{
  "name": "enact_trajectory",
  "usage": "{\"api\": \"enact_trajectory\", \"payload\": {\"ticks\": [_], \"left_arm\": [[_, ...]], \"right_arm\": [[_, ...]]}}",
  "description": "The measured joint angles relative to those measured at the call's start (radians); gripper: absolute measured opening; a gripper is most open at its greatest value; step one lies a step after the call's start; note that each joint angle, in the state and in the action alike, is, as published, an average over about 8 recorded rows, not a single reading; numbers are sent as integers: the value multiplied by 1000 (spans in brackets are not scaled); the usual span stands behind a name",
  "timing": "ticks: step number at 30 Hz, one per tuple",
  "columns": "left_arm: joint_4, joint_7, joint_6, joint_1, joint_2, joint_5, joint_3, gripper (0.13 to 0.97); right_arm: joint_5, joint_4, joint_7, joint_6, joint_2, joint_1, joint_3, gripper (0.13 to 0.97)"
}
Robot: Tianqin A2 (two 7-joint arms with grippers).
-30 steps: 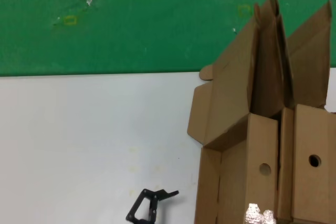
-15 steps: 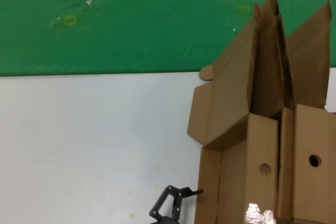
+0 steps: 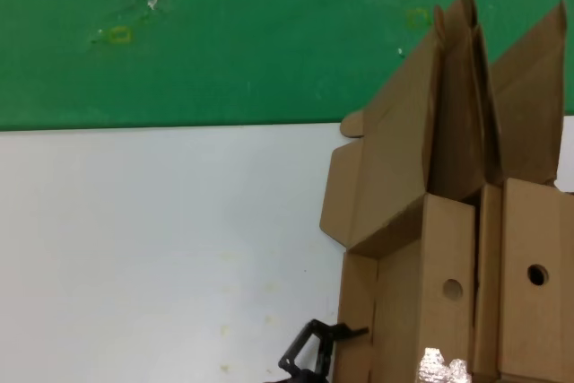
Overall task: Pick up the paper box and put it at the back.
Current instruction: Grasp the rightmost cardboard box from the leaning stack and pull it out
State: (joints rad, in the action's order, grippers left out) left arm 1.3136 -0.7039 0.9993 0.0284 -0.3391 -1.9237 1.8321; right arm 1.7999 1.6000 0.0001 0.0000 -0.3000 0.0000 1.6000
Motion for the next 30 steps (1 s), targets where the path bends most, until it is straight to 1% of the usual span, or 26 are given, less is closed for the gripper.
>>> {"api": "enact_trajectory", "payload": {"ticks": [4,9,17,21,29,30], "left_arm": [[-7,3,-6,2,2,5,15,938],[-6,10,-12,3,-3,6,22,911],[19,34,-18,-6,-27,2,24,786],[34,41,-20,-16,-40,1,25,786],[52,49,-17,-27,-59,-15,14,589],[54,49,-17,-28,-61,-17,12,589]], "right_arm": [[0,0,0,0,0,0,0,966],[0,0,0,0,0,0,0,966],[0,0,0,0,0,0,0,966],[0,0,0,0,0,0,0,966],[0,0,0,0,0,0,0,966],[0,0,0,0,0,0,0,966]]}}
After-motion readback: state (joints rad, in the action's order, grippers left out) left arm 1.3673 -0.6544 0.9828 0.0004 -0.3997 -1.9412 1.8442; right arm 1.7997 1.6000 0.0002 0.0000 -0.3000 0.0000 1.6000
